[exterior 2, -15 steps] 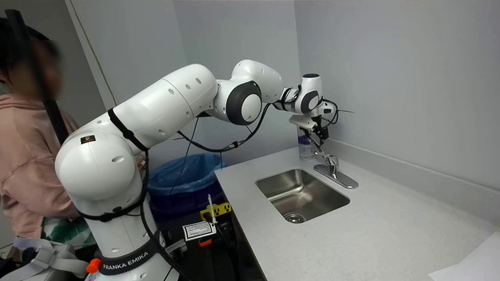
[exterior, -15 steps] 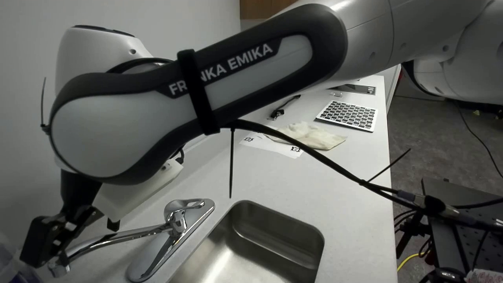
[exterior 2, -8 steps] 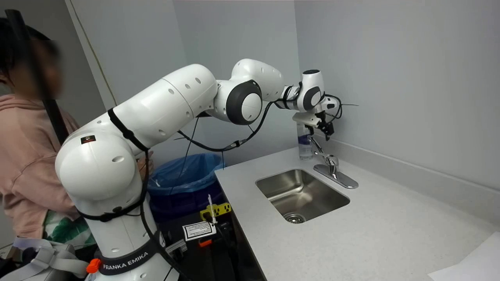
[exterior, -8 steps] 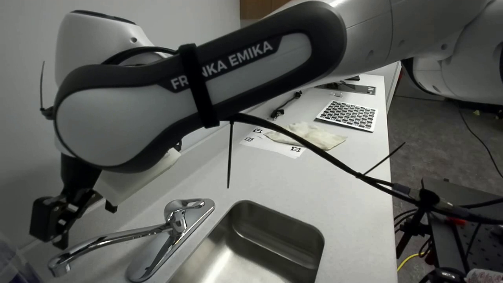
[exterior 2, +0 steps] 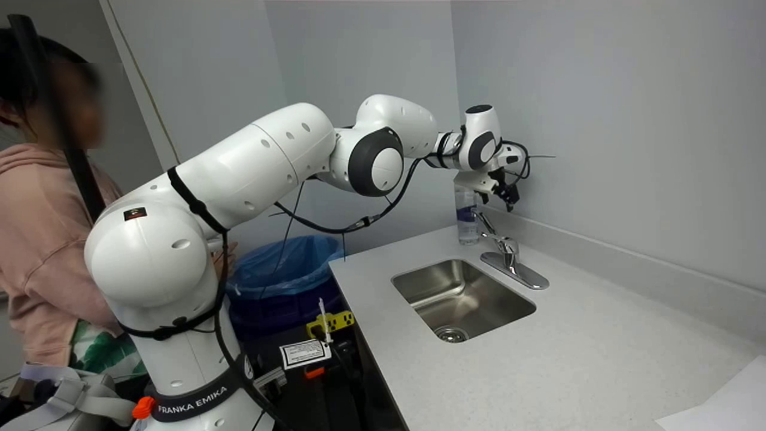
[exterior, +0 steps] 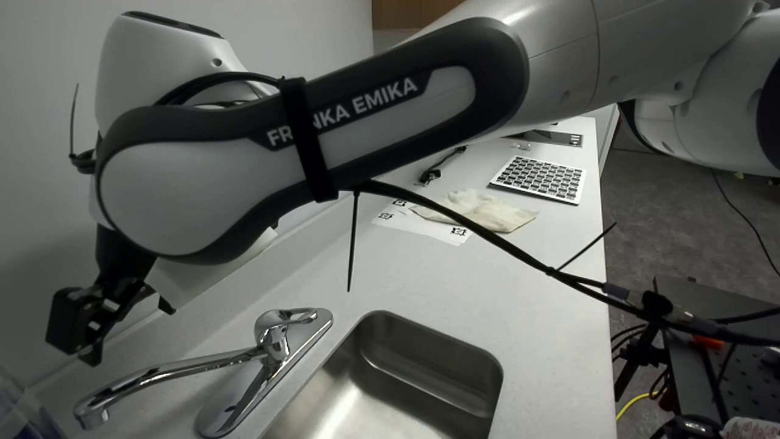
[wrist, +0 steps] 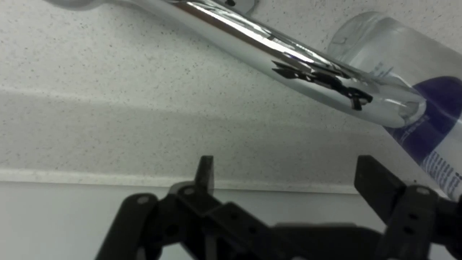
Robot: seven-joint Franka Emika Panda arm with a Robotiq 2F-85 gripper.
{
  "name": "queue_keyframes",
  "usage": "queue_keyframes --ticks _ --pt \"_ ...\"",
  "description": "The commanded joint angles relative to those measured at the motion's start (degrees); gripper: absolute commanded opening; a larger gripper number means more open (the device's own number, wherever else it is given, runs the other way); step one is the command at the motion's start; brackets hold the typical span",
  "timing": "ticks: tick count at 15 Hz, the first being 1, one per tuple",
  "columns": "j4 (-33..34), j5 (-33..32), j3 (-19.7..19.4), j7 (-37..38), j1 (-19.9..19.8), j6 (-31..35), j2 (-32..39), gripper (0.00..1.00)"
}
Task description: Turn the tap nozzle from the left to the middle
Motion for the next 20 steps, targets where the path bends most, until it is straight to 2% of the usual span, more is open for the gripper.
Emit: queue_keyframes --ticks 1,5,12,16,20 --pt "4.39 0.29 0.12 0.17 0.50 -0.15 3.71 1.00" --pt "4.46 1.10 1.16 -0.31 0.24 -1.16 4.72 1.00" --pt "-0.14 6.06 7.90 -4.35 -2.01 -9.17 1.69 1.00" --pt "-0.72 6.98 9.94 -3.52 -2.68 -14.38 0.83 1.00" --pt "-1.29 6.96 10.91 -2.31 -3.00 -16.02 -0.02 1.00"
